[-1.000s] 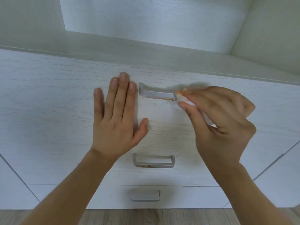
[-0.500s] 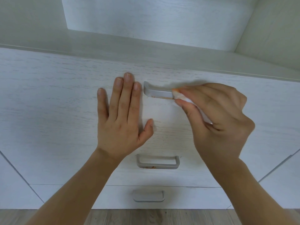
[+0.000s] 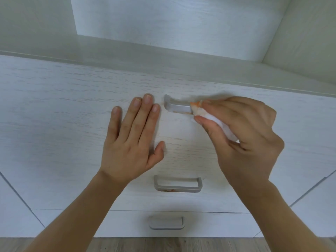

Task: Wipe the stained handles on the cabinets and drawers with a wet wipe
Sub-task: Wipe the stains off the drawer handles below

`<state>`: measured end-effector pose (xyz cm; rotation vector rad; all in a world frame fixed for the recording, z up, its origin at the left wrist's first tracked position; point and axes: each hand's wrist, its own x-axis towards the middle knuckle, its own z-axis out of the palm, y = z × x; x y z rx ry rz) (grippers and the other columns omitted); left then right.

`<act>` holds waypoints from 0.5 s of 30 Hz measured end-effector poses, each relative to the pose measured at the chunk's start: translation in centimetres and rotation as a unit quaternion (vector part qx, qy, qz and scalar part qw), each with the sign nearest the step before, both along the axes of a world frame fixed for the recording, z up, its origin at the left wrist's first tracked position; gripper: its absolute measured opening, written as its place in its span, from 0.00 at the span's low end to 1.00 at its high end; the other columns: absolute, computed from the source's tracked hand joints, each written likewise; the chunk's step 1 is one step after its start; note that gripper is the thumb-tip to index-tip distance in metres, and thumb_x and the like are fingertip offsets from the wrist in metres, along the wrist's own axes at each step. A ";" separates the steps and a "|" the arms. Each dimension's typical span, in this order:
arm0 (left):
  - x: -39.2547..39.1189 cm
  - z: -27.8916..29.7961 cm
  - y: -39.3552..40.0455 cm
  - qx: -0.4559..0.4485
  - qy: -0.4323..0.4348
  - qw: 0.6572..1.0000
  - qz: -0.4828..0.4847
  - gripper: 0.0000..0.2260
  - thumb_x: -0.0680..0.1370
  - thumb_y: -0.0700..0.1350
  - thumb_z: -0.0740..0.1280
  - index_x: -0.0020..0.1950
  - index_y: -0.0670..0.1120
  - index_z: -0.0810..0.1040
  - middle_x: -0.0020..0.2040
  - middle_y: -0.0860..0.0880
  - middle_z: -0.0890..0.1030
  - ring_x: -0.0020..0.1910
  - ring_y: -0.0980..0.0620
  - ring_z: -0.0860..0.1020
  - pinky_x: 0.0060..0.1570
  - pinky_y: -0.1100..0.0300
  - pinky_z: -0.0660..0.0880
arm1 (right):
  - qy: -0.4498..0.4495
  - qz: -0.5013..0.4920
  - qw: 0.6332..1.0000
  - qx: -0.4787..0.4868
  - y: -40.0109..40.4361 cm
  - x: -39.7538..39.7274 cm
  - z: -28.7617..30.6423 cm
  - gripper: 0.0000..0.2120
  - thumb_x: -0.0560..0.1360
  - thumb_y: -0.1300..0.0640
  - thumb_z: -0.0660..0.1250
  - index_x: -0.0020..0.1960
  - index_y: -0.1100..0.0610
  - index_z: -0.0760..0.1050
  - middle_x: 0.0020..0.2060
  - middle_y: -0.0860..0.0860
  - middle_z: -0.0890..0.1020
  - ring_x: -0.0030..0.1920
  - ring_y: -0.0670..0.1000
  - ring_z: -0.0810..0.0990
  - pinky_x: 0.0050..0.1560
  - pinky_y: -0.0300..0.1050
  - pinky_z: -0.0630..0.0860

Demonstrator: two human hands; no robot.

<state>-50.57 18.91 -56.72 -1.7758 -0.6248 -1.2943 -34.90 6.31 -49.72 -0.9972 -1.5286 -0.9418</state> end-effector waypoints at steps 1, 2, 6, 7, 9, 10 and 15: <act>0.0 0.0 0.0 0.002 0.000 1.000 -0.002 0.31 0.79 0.53 0.52 0.77 0.37 0.52 0.78 0.43 0.47 0.77 0.46 0.49 0.74 0.46 0.49 | 0.001 -0.007 1.000 0.004 0.0 0.0 -0.1 0.04 0.75 0.58 0.72 0.49 0.55 0.81 0.46 0.46 0.82 0.48 0.49 0.80 0.50 0.52 0.73; 0.1 0.0 0.0 0.003 -0.001 1.000 -0.002 0.31 0.79 0.53 0.52 0.77 0.37 0.53 0.78 0.42 0.47 0.77 0.46 0.50 0.74 0.46 0.49 | 0.004 -0.009 1.000 0.008 0.0 0.0 -0.1 0.04 0.75 0.58 0.72 0.49 0.55 0.81 0.47 0.45 0.81 0.49 0.48 0.80 0.50 0.51 0.73; 0.3 -0.2 0.1 0.008 -0.014 1.000 0.003 0.31 0.79 0.54 0.52 0.76 0.37 0.54 0.78 0.42 0.48 0.77 0.45 0.50 0.74 0.46 0.50 | 0.004 -0.011 1.000 0.007 -0.1 -0.1 -0.1 0.04 0.75 0.59 0.72 0.50 0.53 0.81 0.46 0.44 0.81 0.49 0.46 0.79 0.50 0.50 0.73; 0.3 -0.2 0.2 0.009 -0.013 1.000 0.001 0.31 0.79 0.54 0.52 0.77 0.37 0.54 0.78 0.42 0.48 0.77 0.45 0.51 0.74 0.46 0.50 | 0.003 -0.021 1.000 0.004 -0.2 0.0 -0.1 0.03 0.76 0.58 0.71 0.49 0.53 0.81 0.46 0.44 0.81 0.49 0.46 0.79 0.50 0.51 0.73; 0.3 -0.3 0.2 0.008 -0.011 1.000 -0.002 0.31 0.80 0.54 0.52 0.77 0.37 0.53 0.78 0.42 0.48 0.77 0.45 0.51 0.74 0.46 0.50 | 0.017 -0.028 0.999 0.005 -0.2 -0.2 0.0 0.03 0.76 0.59 0.71 0.49 0.55 0.82 0.45 0.44 0.82 0.48 0.47 0.80 0.50 0.51 0.73; 0.4 -0.2 0.1 0.008 -0.013 1.000 -0.001 0.31 0.80 0.54 0.51 0.77 0.37 0.53 0.78 0.42 0.48 0.77 0.46 0.50 0.74 0.46 0.49 | 0.025 -0.025 0.999 0.007 -0.1 -0.6 0.0 0.03 0.76 0.59 0.71 0.48 0.56 0.83 0.44 0.45 0.82 0.48 0.48 0.80 0.51 0.50 0.73; 0.2 0.0 -0.2 -0.006 -0.016 1.000 -0.011 0.32 0.78 0.52 0.56 0.77 0.37 0.53 0.78 0.42 0.50 0.77 0.47 0.50 0.74 0.46 0.49 | 0.048 -0.015 0.999 -0.001 -0.1 -1.4 0.2 0.04 0.75 0.60 0.71 0.50 0.54 0.82 0.45 0.44 0.82 0.49 0.47 0.80 0.53 0.48 0.72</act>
